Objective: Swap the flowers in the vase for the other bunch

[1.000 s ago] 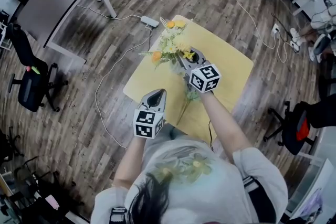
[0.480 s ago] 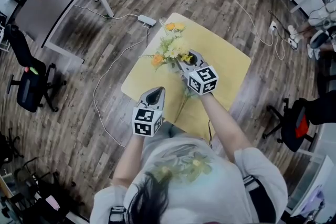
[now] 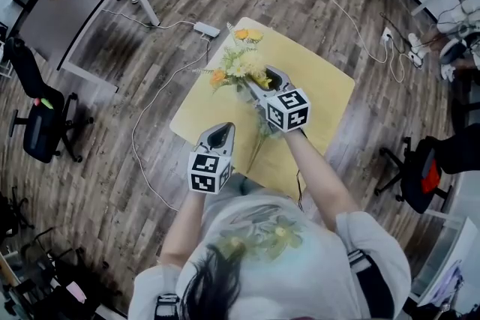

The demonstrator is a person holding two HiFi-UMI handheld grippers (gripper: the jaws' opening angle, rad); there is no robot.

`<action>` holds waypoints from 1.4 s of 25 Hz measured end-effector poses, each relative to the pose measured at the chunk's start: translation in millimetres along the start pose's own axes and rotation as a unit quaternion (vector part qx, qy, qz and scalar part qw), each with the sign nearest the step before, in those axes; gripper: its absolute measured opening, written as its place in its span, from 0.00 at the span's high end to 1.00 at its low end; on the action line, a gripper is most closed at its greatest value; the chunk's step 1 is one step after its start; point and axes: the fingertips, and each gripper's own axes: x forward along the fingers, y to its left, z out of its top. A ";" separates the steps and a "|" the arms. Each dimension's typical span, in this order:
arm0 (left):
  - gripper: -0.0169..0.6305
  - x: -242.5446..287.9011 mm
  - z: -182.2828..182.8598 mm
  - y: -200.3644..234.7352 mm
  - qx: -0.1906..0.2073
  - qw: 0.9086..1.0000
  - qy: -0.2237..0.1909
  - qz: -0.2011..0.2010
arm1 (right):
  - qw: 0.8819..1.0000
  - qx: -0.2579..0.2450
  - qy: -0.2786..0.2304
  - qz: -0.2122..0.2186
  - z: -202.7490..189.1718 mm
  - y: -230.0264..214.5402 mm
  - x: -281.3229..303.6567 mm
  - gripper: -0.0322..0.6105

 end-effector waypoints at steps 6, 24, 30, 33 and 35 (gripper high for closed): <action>0.95 1.7 -1.4 -12.4 0.005 1.000 -0.001 -0.007 | 1.000 -0.004 0.012 -0.002 -1.9 0.7 -17.0 0.62; 0.95 -1.4 8.2 -45.3 0.021 0.999 -0.027 -0.031 | 1.000 0.003 -0.014 -0.011 6.2 12.8 -81.2 0.61; 0.95 -0.3 18.5 -60.3 0.010 0.998 -0.039 -0.048 | 1.000 0.002 -0.010 -0.001 -7.3 23.9 -108.7 0.73; 0.95 -0.6 20.8 -69.3 0.018 0.997 -0.041 -0.058 | 1.000 -0.004 -0.014 0.004 -14.4 30.8 -123.0 0.84; 0.95 -0.2 20.0 -75.4 0.024 0.997 -0.039 -0.064 | 1.000 0.000 -0.016 0.014 -19.3 36.7 -131.8 0.86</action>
